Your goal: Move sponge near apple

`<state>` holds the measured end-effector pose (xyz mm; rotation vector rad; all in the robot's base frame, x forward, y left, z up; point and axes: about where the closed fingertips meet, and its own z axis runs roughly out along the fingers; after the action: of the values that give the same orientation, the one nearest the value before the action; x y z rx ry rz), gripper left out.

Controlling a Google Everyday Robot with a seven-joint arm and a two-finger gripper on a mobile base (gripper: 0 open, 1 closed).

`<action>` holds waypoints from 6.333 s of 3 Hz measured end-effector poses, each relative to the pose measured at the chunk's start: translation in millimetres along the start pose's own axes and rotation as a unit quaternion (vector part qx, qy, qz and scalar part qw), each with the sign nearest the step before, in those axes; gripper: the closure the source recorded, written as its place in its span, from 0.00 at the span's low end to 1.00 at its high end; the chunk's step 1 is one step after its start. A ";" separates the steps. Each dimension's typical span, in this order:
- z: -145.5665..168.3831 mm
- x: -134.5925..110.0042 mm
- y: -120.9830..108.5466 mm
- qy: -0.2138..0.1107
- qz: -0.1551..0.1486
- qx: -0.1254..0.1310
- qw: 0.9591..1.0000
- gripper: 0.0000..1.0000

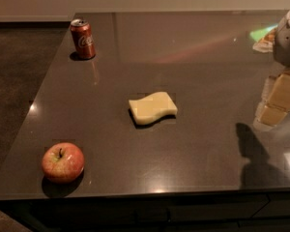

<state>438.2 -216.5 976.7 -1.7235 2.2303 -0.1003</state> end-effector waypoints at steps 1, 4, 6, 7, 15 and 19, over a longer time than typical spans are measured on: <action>0.0 0.0 0.0 0.000 0.000 0.000 1.000 0.00; 44.5 -50.4 -13.6 -0.023 0.031 0.014 0.999 0.00; 111.9 -105.7 -44.9 -0.046 0.040 -0.029 0.998 0.00; 130.4 -119.2 -52.4 -0.052 0.036 -0.043 0.997 0.00; 128.6 -133.3 22.8 -0.105 -0.077 -0.104 0.986 1.00; 143.3 -151.8 99.6 -0.105 -0.150 -0.149 0.972 0.60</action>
Offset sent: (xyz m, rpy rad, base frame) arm 0.0104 0.0166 -0.0028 0.0240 -0.0461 -0.0102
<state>420.9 -25.2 847.9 -2.1080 1.8946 0.3526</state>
